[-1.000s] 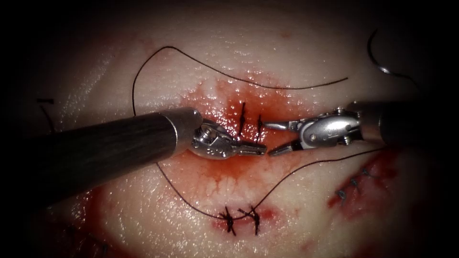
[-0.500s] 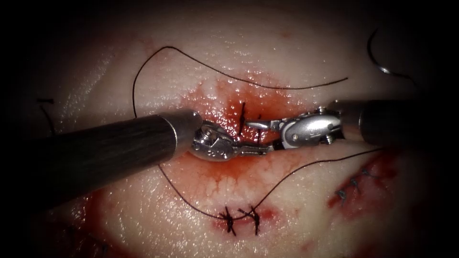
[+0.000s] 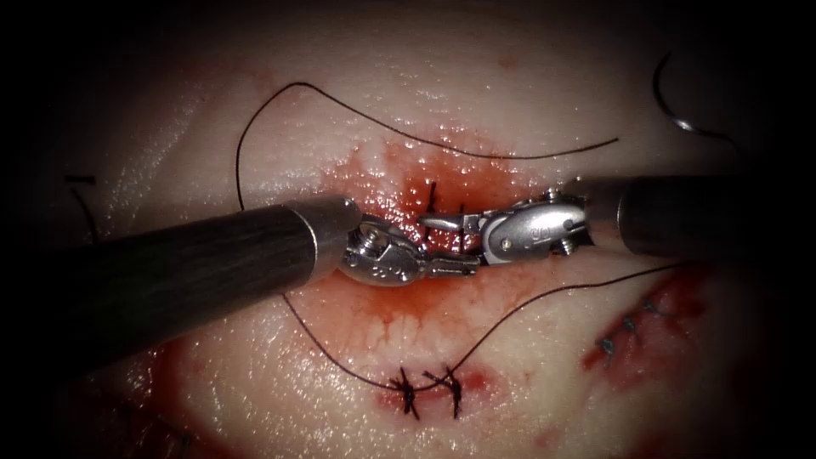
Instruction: Wound Closure
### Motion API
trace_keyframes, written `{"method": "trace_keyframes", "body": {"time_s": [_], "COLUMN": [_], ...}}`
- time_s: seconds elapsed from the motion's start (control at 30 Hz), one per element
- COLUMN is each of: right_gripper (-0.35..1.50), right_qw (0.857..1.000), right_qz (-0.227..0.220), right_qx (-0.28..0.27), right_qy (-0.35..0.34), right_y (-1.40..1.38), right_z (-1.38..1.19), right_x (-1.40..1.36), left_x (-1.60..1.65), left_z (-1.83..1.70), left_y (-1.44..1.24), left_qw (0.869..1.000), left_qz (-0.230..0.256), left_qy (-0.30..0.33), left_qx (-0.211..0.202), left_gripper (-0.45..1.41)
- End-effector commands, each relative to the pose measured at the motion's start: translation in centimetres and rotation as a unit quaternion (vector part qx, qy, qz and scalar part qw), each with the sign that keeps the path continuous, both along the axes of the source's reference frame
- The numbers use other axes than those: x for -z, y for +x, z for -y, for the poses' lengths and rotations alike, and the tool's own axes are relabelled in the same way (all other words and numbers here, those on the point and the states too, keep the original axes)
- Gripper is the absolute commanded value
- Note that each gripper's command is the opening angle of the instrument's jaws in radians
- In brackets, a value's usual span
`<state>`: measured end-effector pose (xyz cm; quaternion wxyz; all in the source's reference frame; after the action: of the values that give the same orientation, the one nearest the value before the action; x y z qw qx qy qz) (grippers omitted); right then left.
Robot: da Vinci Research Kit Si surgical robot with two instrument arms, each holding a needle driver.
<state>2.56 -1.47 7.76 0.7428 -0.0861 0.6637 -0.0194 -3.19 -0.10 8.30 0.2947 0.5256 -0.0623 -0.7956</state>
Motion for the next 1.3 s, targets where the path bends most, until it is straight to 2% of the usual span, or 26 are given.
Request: {"method": "trace_keyframes", "body": {"time_s": [0.03, 0.37, 0.53, 0.7, 0.77, 0.93, 1.07, 1.3], "right_gripper": [1.3, 1.31, 1.31, 1.35, 1.35, 1.36, 1.36, 1.35], "right_qw": [1.0, 1.0, 1.0, 1.0, 1.0, 1.0, 1.0, 1.0], "right_qz": [0.0, 0.001, 0.001, -0.001, -0.001, -0.002, -0.001, -0.001], "right_qx": [0.0, 0.001, 0.001, 0.003, 0.003, 0.005, 0.003, 0.003], "right_qy": [0.001, -0.004, -0.004, -0.006, -0.006, -0.007, -0.007, -0.009], "right_y": [0.11, 0.16, 0.16, 0.16, 0.16, 0.18, 0.17, 0.21], "right_z": [0.03, 0.07, 0.07, 0.1, 0.09, 0.11, 0.08, 0.07], "right_x": [-0.11, -0.22, -0.22, -0.23, -0.23, -0.25, -0.25, -0.24], "left_x": [-0.06, -0.06, -0.05, -0.04, -0.03, -0.01, -0.01, 0.01], "left_z": [-0.01, -0.02, -0.01, -0.03, -0.03, -0.03, -0.01, 0.02], "left_y": [-0.05, -0.05, -0.05, -0.01, -0.01, -0.03, -0.03, -0.06], "left_qw": [1.0, 1.0, 1.0, 1.0, 1.0, 1.0, 1.0, 1.0], "left_qz": [0.0, 0.0, 0.0, 0.001, 0.001, 0.0, 0.004, 0.002], "left_qy": [0.002, 0.002, 0.007, 0.009, 0.011, 0.011, 0.009, 0.013], "left_qx": [0.001, 0.0, 0.002, 0.001, 0.002, 0.003, 0.007, 0.01], "left_gripper": [-0.06, -0.01, -0.06, -0.01, -0.06, 0.0, -0.15, -0.03]}}
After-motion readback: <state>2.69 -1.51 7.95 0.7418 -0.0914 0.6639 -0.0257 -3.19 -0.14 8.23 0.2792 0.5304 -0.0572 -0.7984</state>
